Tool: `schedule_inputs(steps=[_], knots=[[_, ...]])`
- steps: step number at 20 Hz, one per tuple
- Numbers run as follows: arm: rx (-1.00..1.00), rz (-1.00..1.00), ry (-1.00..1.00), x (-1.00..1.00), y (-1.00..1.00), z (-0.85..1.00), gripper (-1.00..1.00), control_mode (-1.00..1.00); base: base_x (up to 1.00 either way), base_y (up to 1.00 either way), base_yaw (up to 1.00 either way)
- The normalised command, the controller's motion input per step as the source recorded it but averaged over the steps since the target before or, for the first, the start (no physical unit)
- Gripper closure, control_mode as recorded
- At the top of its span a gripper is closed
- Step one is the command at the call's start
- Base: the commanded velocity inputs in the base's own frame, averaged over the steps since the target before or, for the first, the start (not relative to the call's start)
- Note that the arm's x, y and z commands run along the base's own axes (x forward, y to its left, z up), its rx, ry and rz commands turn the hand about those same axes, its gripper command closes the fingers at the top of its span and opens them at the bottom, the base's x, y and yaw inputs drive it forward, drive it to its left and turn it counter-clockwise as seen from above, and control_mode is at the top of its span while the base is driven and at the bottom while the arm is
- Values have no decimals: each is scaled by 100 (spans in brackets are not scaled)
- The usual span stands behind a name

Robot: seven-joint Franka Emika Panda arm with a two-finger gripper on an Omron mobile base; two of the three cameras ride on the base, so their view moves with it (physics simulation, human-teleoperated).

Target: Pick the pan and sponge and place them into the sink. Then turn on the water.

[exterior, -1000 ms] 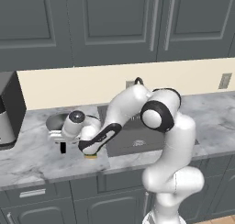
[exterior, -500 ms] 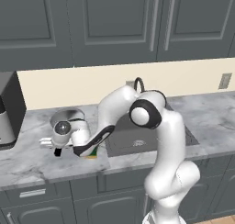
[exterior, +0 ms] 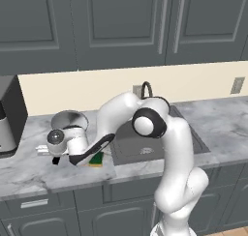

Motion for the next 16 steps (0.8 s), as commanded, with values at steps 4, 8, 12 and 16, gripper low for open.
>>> schedule_inputs(steps=[4,8,12,16], knots=[[2,-1,0,0,3,0,100,-100,0,0,0],[1,-2,-1,-7,-4,50,100,-100,0,0,0],[4,-5,1,-17,-20,55,100,-100,0,0,0],[7,-9,8,-16,-33,40,100,-100,0,0,0]])
